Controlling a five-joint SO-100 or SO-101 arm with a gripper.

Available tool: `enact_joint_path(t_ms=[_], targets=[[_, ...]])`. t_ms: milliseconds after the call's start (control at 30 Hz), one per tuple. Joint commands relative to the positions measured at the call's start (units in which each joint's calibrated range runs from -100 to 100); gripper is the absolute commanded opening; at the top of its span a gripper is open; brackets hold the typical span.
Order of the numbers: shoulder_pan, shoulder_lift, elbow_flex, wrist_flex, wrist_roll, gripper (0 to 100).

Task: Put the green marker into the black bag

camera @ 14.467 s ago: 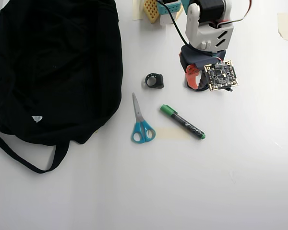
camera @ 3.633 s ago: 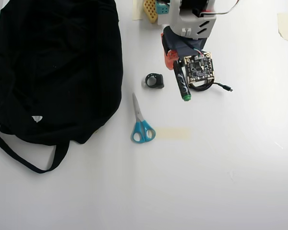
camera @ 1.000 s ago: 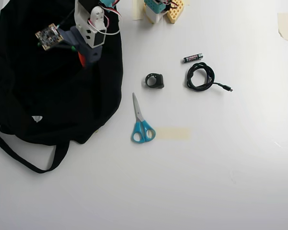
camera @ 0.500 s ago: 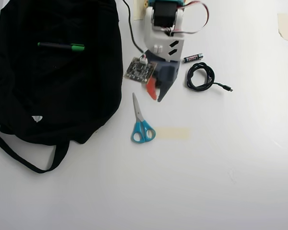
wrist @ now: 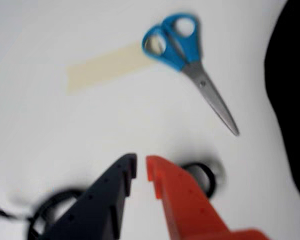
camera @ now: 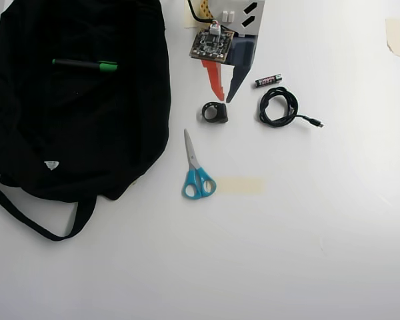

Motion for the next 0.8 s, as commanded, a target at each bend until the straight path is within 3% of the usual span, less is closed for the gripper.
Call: enact_joint_path(t_ms=[0,233,767], targets=[[0.05,-5.17,6.03,-0.46,2.3,2],[-1.67,-9.4,11.15,-1.24,2.67,2],[-6.23,-41.77,34.78,-0.64,2.67,2]])
